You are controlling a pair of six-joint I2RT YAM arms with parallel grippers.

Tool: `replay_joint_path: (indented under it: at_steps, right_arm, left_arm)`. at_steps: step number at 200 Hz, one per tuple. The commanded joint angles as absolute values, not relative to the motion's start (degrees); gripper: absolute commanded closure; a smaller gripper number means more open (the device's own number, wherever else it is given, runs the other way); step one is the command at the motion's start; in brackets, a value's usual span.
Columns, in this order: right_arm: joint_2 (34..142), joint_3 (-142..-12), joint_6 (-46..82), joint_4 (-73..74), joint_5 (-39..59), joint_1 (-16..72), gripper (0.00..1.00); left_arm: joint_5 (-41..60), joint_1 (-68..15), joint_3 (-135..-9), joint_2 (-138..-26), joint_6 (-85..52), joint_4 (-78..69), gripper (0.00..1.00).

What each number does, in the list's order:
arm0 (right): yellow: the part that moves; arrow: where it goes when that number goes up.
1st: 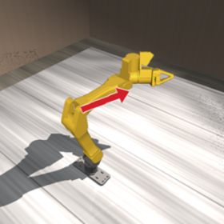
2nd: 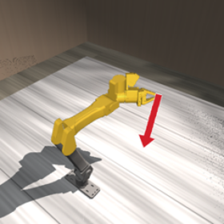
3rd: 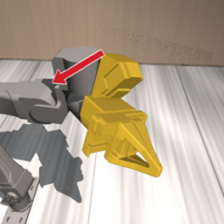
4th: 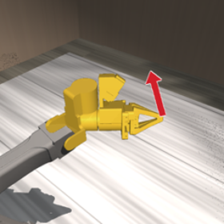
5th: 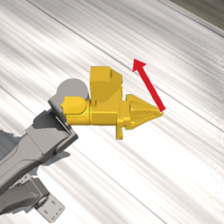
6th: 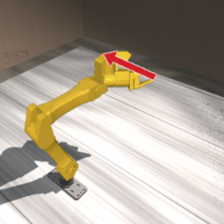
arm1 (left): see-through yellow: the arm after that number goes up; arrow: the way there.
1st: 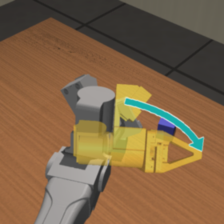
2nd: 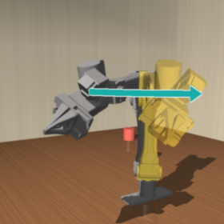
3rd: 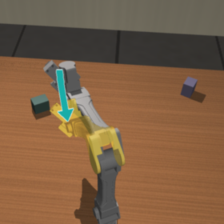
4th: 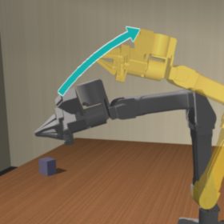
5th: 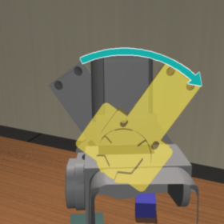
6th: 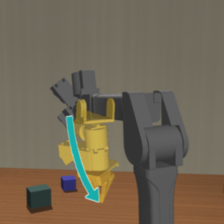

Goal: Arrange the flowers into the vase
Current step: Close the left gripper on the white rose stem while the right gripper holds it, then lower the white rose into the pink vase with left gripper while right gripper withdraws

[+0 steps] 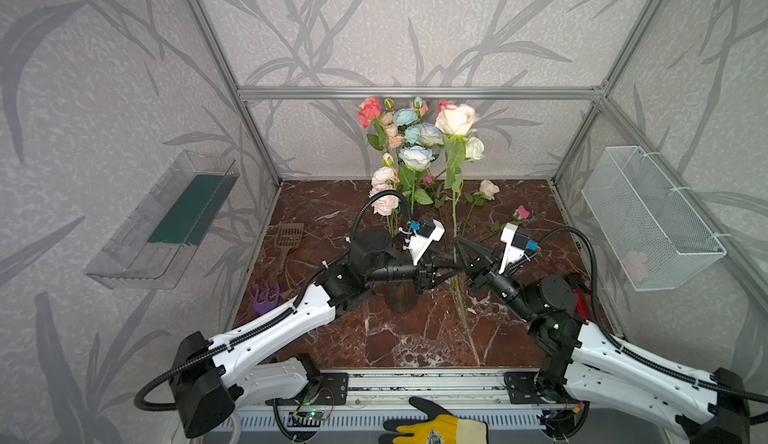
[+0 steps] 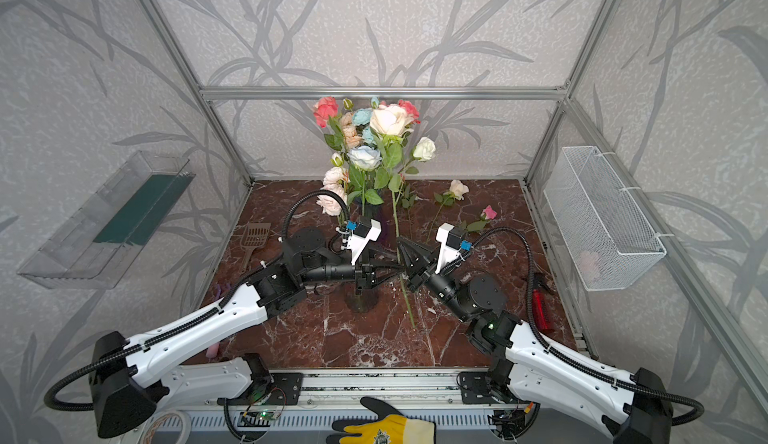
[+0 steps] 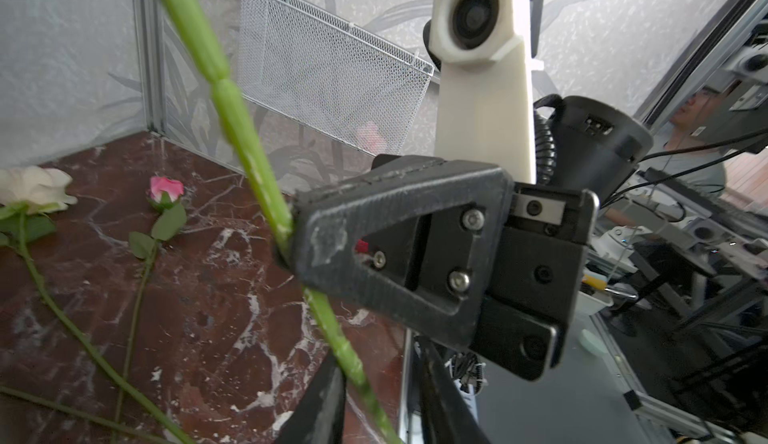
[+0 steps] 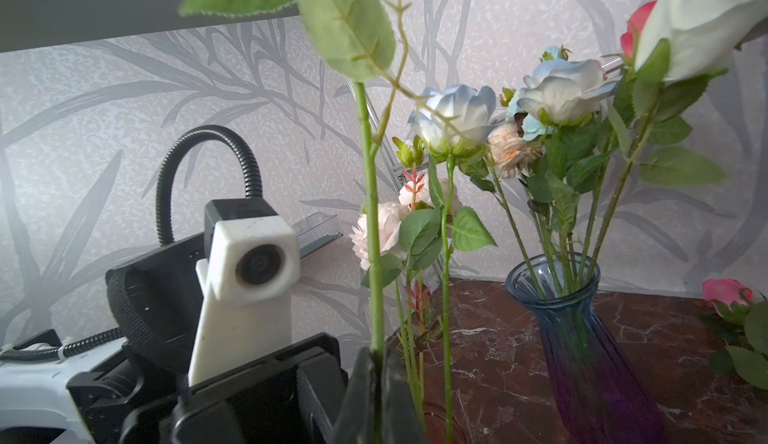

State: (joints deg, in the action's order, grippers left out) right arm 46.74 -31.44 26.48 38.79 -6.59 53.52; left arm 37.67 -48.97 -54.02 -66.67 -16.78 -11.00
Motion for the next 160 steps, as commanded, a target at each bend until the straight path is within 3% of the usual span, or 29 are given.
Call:
replay_joint_path:
  at_steps: [1, 47, 102, 131, 139, 151, 160]
  right_arm:
    - [46.76, -33.57, 25.78, 42.01, -7.36, 54.13, 1.0]
    - [47.16, -33.07, 27.12, 42.89, -7.26, 54.23, 1.0]
    - [46.46, -32.26, 28.89, 44.7, -6.77, 54.27, 1.0]
    - [45.32, -32.51, 28.8, 43.12, -6.41, 54.32, 1.0]
    - [44.84, -32.85, 28.49, 40.7, -6.8, 54.27, 0.92]
    - [43.86, -33.3, 28.02, 37.9, -8.02, 54.27, 0.7]
    - [42.91, -33.24, 27.24, 36.44, -9.18, 54.19, 0.62]
  left_arm:
    - [36.43, -49.33, -54.73, -65.24, -15.32, -12.14, 0.71]
    - [33.77, -49.35, -53.92, -65.04, -15.02, -12.91, 0.66]
    - [32.83, -49.29, -53.25, -64.91, -14.69, -13.82, 1.0]
    - [30.68, -49.3, -53.19, -64.01, -13.83, -12.88, 1.0]
    - [29.55, -49.29, -53.53, -63.55, -13.1, -11.77, 1.0]
    - [27.12, -49.31, -54.08, -62.67, -11.6, -9.58, 1.0]
    - [25.84, -49.22, -54.7, -61.79, -9.76, -7.5, 1.0]
